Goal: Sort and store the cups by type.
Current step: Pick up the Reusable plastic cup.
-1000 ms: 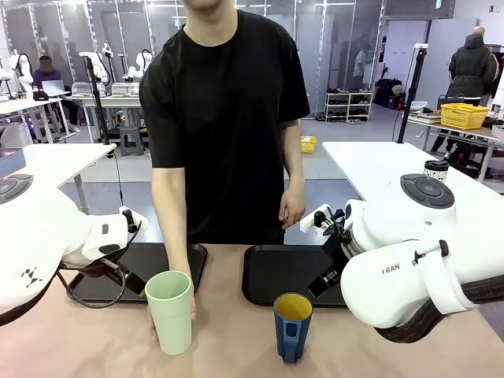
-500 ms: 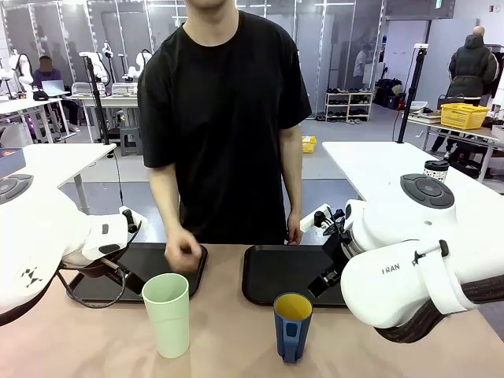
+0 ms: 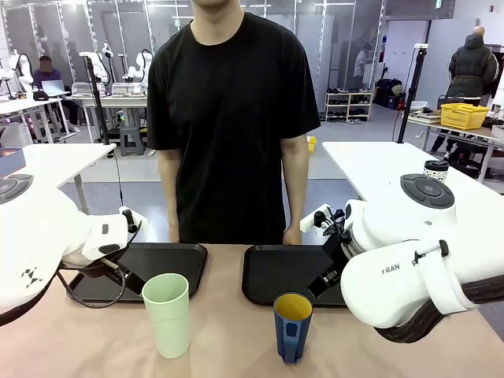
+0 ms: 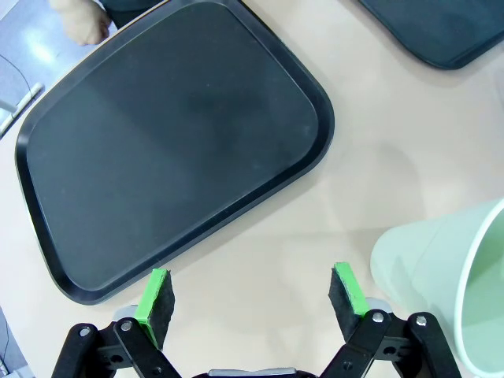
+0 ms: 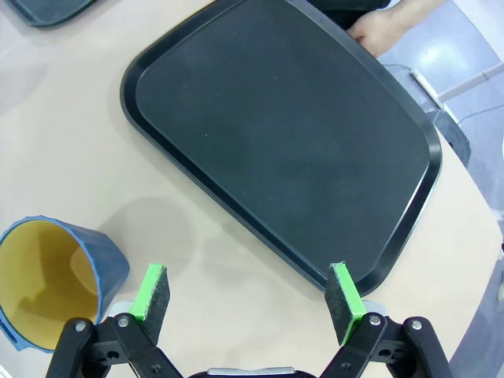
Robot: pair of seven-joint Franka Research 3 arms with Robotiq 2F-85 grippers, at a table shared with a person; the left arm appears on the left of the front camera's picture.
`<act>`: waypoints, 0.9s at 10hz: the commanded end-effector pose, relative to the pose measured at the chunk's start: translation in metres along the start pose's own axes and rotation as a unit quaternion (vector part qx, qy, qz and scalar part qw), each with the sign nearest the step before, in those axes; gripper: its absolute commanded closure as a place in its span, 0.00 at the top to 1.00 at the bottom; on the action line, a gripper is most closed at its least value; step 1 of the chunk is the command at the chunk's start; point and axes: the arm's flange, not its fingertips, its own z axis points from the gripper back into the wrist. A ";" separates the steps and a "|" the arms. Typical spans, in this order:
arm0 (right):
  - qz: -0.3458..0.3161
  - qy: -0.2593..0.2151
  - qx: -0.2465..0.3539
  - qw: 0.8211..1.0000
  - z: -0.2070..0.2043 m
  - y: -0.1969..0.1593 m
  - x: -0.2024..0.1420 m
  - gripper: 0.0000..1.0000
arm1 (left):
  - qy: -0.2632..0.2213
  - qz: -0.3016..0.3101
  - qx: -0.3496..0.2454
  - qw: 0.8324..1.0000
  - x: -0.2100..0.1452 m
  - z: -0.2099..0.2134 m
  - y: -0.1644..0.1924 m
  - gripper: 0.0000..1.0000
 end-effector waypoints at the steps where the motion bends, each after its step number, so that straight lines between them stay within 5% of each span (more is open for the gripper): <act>1: -0.001 0.000 0.000 1.000 0.000 0.000 0.000 1.00 | 0.000 0.000 0.000 1.000 0.000 0.000 0.000 1.00; 9: -0.001 0.000 0.000 1.000 0.000 0.000 0.000 1.00 | 0.000 0.000 0.000 1.000 0.000 0.000 0.000 1.00</act>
